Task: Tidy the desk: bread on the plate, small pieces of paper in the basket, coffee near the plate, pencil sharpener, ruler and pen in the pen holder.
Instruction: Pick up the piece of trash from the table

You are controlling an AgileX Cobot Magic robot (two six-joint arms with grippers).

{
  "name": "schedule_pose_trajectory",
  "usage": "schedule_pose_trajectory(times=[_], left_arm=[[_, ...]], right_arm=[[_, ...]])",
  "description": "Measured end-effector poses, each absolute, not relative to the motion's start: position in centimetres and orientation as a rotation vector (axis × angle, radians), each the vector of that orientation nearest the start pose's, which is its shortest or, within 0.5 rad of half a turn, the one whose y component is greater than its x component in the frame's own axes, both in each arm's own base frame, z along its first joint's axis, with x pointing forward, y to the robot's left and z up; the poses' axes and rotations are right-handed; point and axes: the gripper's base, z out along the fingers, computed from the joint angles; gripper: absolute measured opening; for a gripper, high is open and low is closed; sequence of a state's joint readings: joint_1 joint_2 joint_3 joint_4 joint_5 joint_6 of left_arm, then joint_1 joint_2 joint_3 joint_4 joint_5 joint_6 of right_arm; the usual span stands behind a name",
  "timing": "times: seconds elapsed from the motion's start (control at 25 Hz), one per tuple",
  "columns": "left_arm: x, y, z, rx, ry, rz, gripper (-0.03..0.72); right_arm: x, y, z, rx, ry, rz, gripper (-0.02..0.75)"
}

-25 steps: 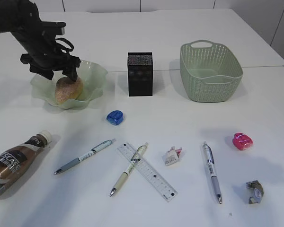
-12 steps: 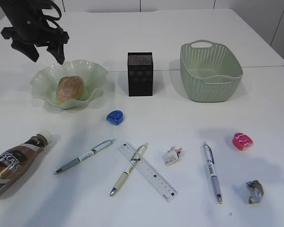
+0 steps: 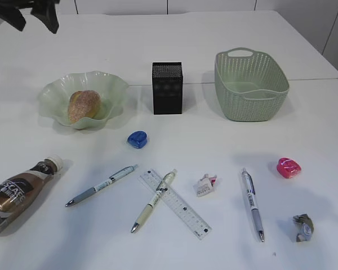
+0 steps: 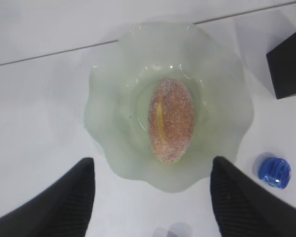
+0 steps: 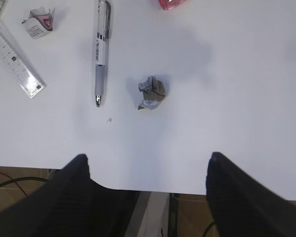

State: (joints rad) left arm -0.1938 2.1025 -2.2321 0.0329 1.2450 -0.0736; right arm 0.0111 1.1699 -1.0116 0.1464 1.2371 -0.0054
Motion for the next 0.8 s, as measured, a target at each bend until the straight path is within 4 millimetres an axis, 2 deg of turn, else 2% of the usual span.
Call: schedule_pose_trajectory(times=[0.12,0.24,0.6,0.8], left_arm=[[44.0,-8.3,36.7,0.155,2.555,-0.059,0.510],[41.5,-7.9,38.5,0.155,2.546,-0.060,0.510],[33.8,-6.3,38.1,0.164,2.659,-0.042,0.494],[29.0,-5.4,40.7,0.158,2.591,-0.053,0.468]], right_arm=[[20.0,1.5,31.5,0.019,2.872,0.212,0.566],[20.0,1.5,31.5,0.021,2.872,0.217,0.566],[20.0,1.5,31.5,0.018,2.872,0.220,0.566],[20.0,1.5,31.5,0.018,2.872,0.220,0.566]])
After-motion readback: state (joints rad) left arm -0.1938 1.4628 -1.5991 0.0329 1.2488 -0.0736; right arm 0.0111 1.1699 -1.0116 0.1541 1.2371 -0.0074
